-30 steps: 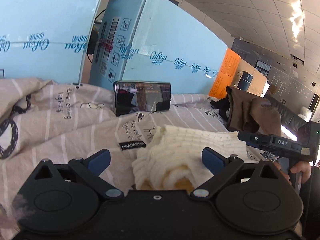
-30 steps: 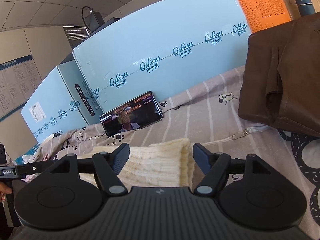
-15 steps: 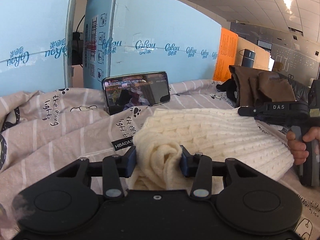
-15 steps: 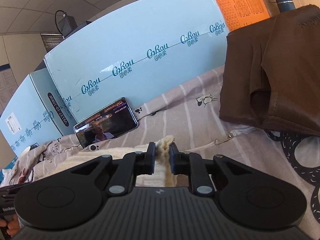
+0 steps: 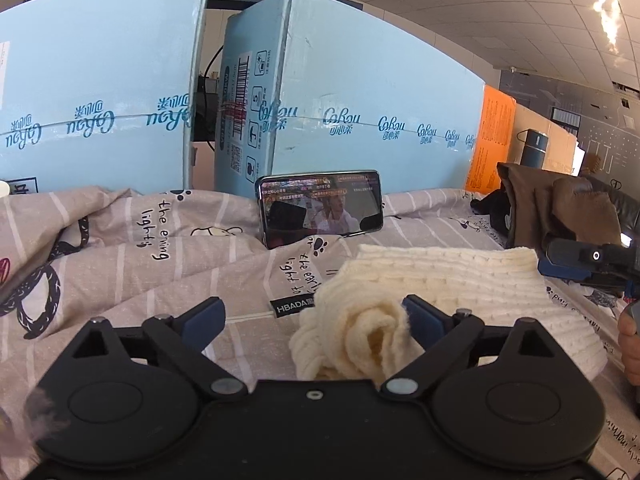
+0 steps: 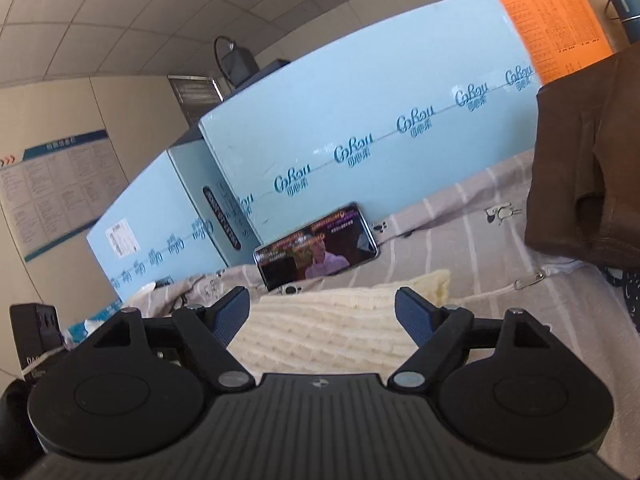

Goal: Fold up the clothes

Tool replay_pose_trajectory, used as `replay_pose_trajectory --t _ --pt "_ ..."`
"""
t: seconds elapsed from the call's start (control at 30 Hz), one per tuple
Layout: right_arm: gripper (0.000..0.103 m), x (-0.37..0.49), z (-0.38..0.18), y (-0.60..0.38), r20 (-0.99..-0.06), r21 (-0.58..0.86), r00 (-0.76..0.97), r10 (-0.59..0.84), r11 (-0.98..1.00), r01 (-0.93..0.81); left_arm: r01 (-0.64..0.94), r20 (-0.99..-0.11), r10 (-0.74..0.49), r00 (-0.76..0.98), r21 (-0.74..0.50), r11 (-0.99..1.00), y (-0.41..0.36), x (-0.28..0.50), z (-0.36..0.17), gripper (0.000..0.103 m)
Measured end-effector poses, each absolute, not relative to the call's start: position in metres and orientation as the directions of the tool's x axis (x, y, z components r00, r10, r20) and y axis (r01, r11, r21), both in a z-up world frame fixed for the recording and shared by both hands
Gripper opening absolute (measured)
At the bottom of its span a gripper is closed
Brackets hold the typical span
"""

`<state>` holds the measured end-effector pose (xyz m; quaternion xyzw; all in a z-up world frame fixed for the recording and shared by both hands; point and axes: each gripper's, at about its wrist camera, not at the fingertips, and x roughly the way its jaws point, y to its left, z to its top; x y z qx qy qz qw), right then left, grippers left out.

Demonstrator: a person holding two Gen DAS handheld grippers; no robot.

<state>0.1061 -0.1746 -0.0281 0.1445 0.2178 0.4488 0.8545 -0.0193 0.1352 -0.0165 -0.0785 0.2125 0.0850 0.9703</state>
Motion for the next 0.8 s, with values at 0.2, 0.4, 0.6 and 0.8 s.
replay_pose_trajectory --t 0.2,0.4,0.6,0.8 --pt "0.081 0.113 -0.042 -0.157 -0.412 0.402 0.48 0.775 0.627 -0.667 -0.214 -0.514 0.15 0.845 -0.068 0.974 0.133 -0.007 -0.028 0.103" --pt "0.083 0.115 -0.043 -0.166 -0.367 0.441 0.485 0.794 0.607 -0.661 -0.207 -0.479 0.109 0.871 -0.156 0.966 0.143 -0.018 -0.021 0.103" --pt "0.084 0.105 -0.026 -0.191 -0.316 0.489 0.545 0.776 0.626 -0.607 -0.205 -0.45 0.002 0.893 -0.403 0.892 0.152 -0.056 0.006 0.103" --pt "0.103 0.069 -0.016 -0.215 -0.407 0.509 0.554 0.726 0.684 -0.523 -0.174 -0.507 -0.135 0.851 -0.515 0.839 0.143 -0.081 0.0 0.103"
